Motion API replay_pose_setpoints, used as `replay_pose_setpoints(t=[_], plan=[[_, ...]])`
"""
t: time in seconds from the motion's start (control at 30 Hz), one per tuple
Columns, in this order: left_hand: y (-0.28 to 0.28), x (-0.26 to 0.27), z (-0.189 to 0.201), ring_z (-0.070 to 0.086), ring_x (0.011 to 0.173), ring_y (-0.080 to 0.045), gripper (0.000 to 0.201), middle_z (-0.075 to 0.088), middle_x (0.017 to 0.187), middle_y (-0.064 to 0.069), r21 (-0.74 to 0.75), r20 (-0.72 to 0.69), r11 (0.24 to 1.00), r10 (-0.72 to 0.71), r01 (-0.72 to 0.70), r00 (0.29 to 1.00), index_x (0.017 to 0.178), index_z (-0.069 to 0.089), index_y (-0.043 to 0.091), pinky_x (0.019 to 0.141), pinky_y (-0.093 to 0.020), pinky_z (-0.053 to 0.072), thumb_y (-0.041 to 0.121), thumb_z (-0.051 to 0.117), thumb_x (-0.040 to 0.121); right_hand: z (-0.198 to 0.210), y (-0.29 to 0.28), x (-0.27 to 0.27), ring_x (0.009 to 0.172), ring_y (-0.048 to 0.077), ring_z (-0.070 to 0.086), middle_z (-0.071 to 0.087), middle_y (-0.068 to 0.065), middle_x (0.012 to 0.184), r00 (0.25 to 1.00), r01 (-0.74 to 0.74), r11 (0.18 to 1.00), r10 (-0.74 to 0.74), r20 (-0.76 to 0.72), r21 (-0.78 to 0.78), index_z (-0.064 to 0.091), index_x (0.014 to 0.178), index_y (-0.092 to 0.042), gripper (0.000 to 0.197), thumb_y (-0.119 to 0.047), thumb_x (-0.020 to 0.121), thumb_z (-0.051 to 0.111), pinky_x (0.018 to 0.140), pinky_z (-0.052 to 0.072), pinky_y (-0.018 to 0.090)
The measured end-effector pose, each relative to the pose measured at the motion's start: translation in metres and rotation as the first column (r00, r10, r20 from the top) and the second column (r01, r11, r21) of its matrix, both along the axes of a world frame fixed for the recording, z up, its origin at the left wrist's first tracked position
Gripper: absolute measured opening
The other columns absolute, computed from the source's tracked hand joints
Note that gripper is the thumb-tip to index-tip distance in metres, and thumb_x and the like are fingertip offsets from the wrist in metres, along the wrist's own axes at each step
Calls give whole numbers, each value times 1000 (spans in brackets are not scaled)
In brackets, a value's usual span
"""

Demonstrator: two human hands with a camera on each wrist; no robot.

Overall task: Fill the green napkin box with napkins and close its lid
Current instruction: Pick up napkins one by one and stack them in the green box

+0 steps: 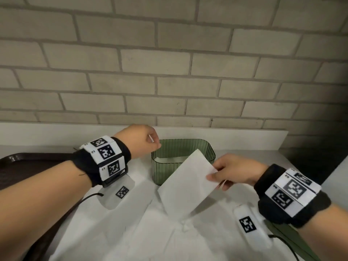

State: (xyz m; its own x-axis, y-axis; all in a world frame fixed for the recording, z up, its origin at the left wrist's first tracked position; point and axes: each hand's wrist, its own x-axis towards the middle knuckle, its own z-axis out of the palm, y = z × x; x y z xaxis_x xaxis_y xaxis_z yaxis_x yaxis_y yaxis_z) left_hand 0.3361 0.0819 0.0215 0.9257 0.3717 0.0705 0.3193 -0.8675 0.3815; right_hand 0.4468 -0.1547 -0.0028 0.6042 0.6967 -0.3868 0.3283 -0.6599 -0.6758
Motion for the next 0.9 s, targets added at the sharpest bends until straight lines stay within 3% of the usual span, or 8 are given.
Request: replay_pose_setpoints(t=[0.1, 0.17, 0.4, 0.57, 0.7, 0.8, 0.9], plan=[[5, -20, -14, 54, 65, -1, 9, 64, 76, 13, -3, -8, 1000, 29, -29, 1000, 85, 64, 30, 76, -23, 47, 37, 60, 82, 27, -2, 6, 53, 3, 62, 67, 3, 72, 998, 55, 996, -55, 4, 75, 67, 90, -3, 11, -8, 92, 57, 53, 52, 17], [6, -31, -22, 54, 66, -2, 6, 63, 74, 14, -24, -15, 999, 27, -27, 1000, 84, 64, 30, 72, -22, 45, 34, 60, 83, 44, -1, 12, 53, 4, 63, 67, 6, 72, 995, 94, 984, -95, -3, 149, 66, 92, -2, 11, -6, 93, 56, 51, 52, 15], [8, -53, -38, 50, 59, 5, 10, 64, 78, 14, -64, -83, 998, 0, -5, 997, 91, 64, 31, 67, -21, 41, 35, 56, 87, 83, 26, 25, 60, 7, 66, 73, 1, 74, 982, 167, 888, -112, -151, 428, 65, 93, -7, 10, -5, 91, 56, 53, 53, 16], [3, -55, -49, 55, 76, -2, 18, 64, 87, 16, -89, -208, 994, -76, 58, 975, 93, 58, 35, 81, -23, 46, 47, 64, 81, 82, 66, 24, 67, 9, 67, 70, 3, 84, 954, 207, 836, -57, -295, 508, 62, 98, -11, 10, -10, 94, 53, 55, 54, 16], [-16, -63, -75, 53, 93, -3, 50, 57, 101, 20, -127, -404, 974, -225, 189, 887, 113, 58, 34, 87, -20, 43, 55, 72, 69, 62, 77, 31, 71, 13, 61, 64, 4, 88, 901, 324, 800, -98, -423, 506, 57, 107, -10, 14, -9, 95, 51, 54, 54, 18], [-22, -67, -90, 48, 106, -5, 67, 49, 123, 14, -115, -433, 971, -238, 209, 869, 128, 47, 33, 95, -23, 42, 56, 72, 70, 35, 71, 40, 67, 15, 58, 61, 8, 86, 848, 443, 807, -235, -475, 392, 54, 107, -6, 12, -7, 94, 52, 50, 54, 20], [-25, -66, -98, 47, 117, -10, 71, 44, 128, 10, -126, -429, 973, -228, 192, 874, 132, 43, 30, 99, -27, 41, 56, 70, 72, 5, 68, 45, 58, 14, 62, 61, 8, 81, 837, 474, 849, -352, -419, 233, 53, 99, -6, 6, -4, 93, 54, 46, 53, 20]])
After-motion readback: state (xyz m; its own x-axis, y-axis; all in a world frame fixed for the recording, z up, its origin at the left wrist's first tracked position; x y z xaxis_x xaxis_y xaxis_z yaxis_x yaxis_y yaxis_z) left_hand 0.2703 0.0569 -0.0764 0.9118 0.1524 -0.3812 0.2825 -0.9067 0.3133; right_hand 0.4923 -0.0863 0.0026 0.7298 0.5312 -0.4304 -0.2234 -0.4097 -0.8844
